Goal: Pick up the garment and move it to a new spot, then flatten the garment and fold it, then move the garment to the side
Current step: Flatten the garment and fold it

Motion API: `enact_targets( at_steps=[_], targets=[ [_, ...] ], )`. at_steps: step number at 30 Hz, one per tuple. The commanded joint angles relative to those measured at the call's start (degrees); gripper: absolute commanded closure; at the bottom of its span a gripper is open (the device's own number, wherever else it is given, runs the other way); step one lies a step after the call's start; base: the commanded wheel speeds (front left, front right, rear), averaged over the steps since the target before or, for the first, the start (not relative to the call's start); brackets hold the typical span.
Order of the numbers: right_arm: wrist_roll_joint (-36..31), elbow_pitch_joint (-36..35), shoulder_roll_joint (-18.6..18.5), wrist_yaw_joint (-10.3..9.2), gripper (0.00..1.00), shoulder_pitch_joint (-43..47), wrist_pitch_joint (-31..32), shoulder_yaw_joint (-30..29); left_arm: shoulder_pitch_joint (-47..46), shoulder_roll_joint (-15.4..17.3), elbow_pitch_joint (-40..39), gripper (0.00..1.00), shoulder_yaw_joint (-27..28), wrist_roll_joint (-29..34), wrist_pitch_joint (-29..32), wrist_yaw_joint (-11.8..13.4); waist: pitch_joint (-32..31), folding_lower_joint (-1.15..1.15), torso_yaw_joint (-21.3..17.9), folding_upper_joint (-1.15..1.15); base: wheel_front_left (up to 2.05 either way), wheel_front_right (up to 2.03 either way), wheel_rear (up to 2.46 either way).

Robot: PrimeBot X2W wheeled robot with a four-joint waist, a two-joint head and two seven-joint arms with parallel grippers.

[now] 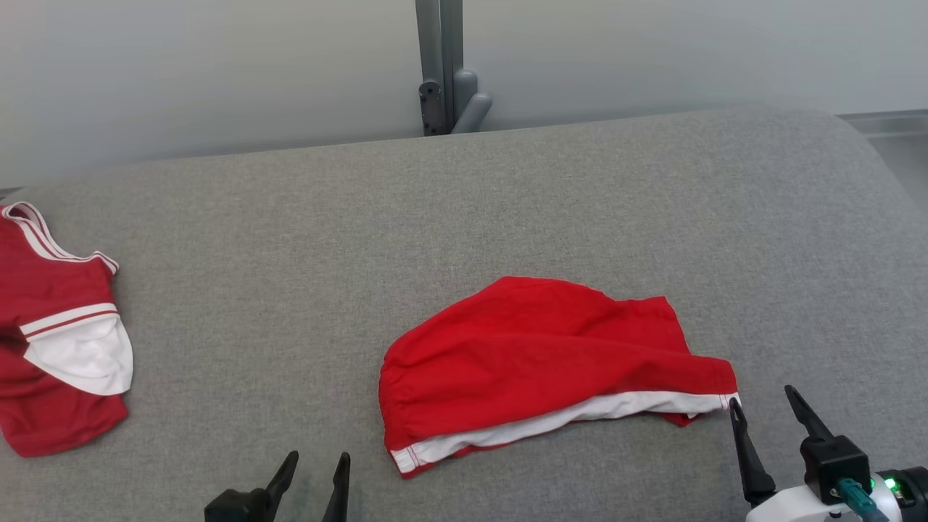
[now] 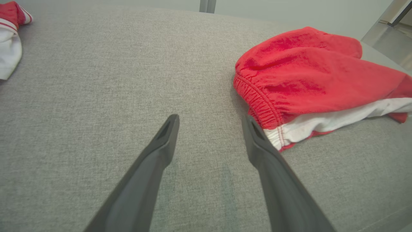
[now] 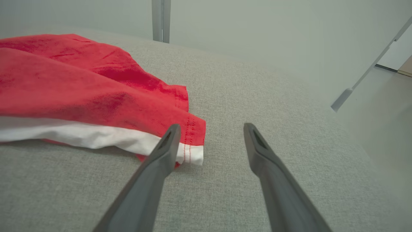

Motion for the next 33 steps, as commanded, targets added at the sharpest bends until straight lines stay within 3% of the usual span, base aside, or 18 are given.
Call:
enact_targets(
  at_steps=[1, 12, 27, 31, 33],
  targets=[
    [-0.34, 1.85, -0.72, -0.02, 0.0, -1.38, -0.18, 0.72, -0.95, 0.13, -0.17, 0.0, -0.26, -0.54, 1.71, -0.06, 1.48, 0.0, -0.64, 0.31, 0.0, 0.0, 0.0],
    [0.38, 13.44, -4.56, -0.03, 0.0, -10.22, 2.84, 7.51, -2.85, -0.79, -3.1, 0.0, -4.02, -5.18, 11.31, 0.68, 6.01, 0.0, -1.53, 0.31, 0.0, 0.0, 0.0],
    [1.62, 13.36, -6.34, -0.03, 0.01, -11.42, 1.56, 11.15, -4.48, -1.07, -1.99, 0.0, -7.36, -7.05, 12.31, 1.27, 6.84, 0.0, -2.08, 0.31, 0.0, 0.0, 0.0],
    [1.92, 12.74, -6.68, -0.03, 0.31, -10.98, 1.87, 12.02, -4.28, -0.97, -1.53, 0.0, -7.79, -7.19, 12.63, 1.5, 6.65, 0.0, -2.34, 0.31, 0.0, 0.0, 0.0],
    [2.22, 12.35, -6.92, -0.03, 0.53, -10.73, 2.09, 12.47, -4.24, -0.93, -1.5, 0.0, -7.88, -7.27, 12.44, 1.63, 6.63, 0.0, -2.45, 0.31, 0.0, 0.0, 0.0]
  ],
)
